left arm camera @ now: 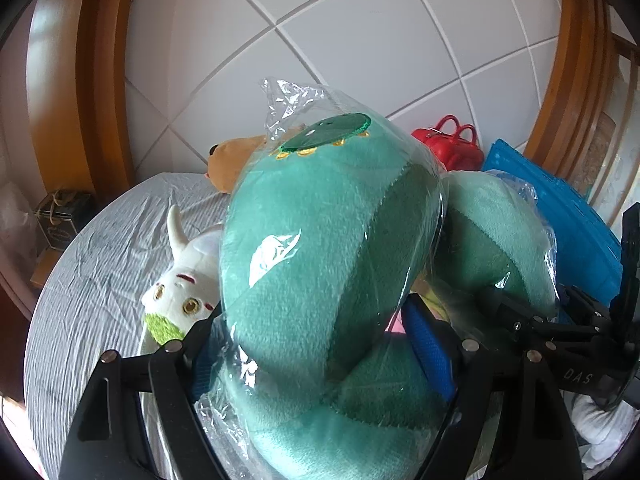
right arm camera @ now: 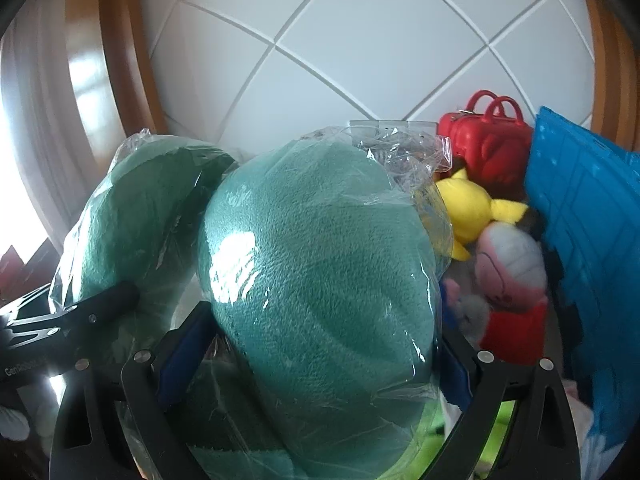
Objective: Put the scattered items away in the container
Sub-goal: 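Lift the teal neck pillow with both tools and carry it over the blue crate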
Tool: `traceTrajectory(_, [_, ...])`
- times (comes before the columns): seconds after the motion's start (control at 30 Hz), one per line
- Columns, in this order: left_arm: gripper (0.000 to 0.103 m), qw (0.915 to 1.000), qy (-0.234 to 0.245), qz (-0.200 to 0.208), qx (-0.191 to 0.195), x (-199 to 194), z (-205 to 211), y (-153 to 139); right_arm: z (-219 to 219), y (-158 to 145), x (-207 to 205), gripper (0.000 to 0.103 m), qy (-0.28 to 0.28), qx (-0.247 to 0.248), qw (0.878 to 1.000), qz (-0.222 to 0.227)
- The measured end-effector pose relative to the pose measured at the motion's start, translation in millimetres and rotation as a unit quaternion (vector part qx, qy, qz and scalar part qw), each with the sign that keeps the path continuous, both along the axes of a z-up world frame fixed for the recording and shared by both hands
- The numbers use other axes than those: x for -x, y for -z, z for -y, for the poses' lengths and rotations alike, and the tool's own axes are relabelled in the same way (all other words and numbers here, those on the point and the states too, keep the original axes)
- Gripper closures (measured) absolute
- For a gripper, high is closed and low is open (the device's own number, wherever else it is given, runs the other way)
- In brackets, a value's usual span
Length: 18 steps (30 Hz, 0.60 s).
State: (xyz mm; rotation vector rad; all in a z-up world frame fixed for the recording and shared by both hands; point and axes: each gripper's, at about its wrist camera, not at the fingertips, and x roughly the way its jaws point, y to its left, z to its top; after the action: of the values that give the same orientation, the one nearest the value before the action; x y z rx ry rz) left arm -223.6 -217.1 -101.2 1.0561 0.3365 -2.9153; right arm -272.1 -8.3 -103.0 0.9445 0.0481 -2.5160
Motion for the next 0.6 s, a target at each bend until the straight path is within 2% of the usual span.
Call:
traceTrajectory(0.3, [0.021, 0.9978, 0.063, -0.019, -0.005, -25.3, -33.2, -13.2, -37.5, -17.9, -49.5, 0.005, 0.057, -0.005, 0.998, -0.017])
traceTrajectory(0.6, [0.021, 0.9888, 0.147, -0.016, -0.020, -49.7, -79.5, -11.9, -83.5, -21.4, -114.0, 0.006, 0.142, -0.020, 0.990, -0.015])
